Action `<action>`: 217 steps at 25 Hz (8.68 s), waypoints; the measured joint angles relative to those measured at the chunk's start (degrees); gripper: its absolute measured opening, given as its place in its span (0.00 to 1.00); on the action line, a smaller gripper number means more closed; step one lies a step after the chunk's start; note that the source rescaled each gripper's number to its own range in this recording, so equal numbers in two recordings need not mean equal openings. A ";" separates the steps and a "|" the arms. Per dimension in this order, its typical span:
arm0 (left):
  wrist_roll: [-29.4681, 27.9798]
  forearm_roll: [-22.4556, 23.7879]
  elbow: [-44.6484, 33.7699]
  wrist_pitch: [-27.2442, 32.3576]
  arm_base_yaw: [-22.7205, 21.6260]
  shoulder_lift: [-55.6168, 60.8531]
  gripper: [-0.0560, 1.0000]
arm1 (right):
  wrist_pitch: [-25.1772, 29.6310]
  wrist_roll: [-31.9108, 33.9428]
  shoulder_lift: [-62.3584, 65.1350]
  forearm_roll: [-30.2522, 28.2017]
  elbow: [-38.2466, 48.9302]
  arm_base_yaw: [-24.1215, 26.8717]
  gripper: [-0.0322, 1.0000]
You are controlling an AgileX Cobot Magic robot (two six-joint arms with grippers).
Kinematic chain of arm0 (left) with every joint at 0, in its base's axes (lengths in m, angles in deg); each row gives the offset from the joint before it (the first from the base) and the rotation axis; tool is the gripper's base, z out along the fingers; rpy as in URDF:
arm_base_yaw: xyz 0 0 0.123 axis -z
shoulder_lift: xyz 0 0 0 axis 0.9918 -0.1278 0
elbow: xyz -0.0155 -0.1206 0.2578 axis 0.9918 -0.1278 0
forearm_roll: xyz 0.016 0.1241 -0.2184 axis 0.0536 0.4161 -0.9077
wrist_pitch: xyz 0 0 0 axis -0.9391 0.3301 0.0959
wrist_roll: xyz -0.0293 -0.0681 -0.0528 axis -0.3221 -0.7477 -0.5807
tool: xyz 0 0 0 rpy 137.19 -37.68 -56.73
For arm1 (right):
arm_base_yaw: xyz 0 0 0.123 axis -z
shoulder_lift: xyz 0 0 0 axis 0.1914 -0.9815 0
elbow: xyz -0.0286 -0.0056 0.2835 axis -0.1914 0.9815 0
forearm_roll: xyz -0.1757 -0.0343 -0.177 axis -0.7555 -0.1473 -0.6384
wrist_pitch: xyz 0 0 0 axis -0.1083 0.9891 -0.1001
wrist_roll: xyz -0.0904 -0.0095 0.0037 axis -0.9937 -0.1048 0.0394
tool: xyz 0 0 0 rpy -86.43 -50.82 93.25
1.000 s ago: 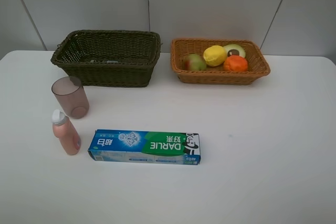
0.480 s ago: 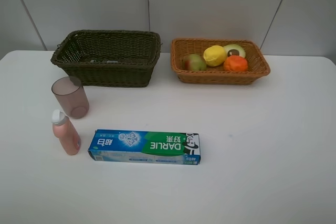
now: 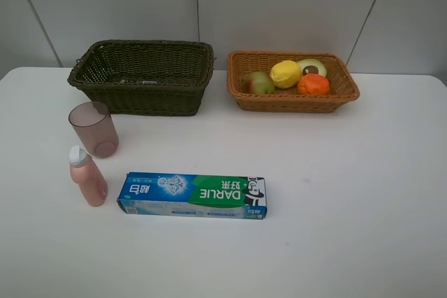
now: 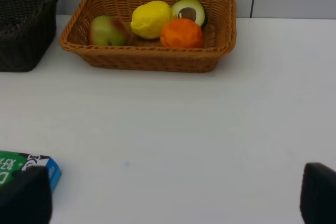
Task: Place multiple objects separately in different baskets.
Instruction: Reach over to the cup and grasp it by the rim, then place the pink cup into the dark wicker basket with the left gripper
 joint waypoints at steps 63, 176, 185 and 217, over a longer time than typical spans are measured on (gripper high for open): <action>1.04 1.74 34.79 -22.39 0.00 -93.65 1.00 | 0.04 0.00 0.00 0.00 0.00 0.00 1.00; 1.09 2.97 59.56 -42.32 0.06 -118.29 0.14 | 0.04 0.00 0.00 0.00 0.00 0.00 1.00; 2.60 2.97 59.56 -46.55 0.00 -121.33 0.14 | 0.04 0.00 0.00 0.00 0.00 0.00 1.00; 4.25 3.02 59.56 -45.88 -0.24 -121.40 0.93 | 0.04 0.00 0.00 0.00 0.00 0.00 1.00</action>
